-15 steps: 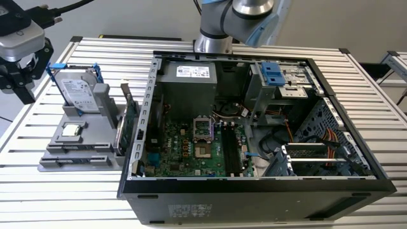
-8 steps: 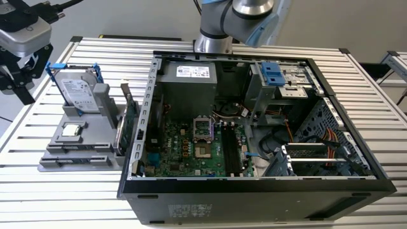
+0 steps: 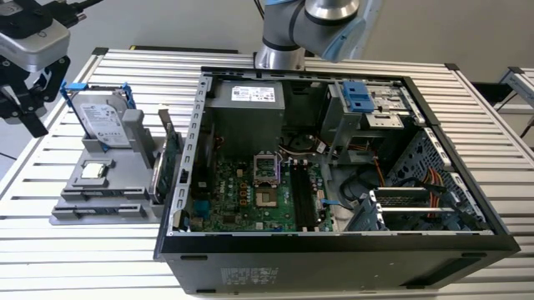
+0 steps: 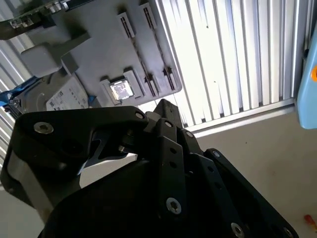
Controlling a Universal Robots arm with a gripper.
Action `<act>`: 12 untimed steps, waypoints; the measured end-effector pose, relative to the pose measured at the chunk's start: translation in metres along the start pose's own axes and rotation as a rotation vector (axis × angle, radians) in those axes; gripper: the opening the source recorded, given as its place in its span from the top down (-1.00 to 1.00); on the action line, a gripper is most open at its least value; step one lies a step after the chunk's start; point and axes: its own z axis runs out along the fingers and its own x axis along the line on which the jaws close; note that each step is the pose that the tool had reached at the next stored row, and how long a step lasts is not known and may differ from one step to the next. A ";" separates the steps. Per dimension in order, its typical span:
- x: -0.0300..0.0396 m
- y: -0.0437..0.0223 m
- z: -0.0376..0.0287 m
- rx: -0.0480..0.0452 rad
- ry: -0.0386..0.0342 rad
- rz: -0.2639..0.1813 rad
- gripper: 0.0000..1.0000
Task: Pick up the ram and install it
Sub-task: 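Pick up the ram and move it above insertion slot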
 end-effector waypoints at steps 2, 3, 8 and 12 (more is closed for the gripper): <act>-0.0001 0.0001 0.0001 0.0023 -0.0021 -0.010 1.00; -0.0001 0.0002 0.0001 0.0031 -0.0026 -0.017 1.00; -0.0002 0.0003 0.0000 0.0059 -0.0025 -0.062 1.00; -0.0002 0.0003 0.0000 0.0067 -0.0011 -0.102 1.00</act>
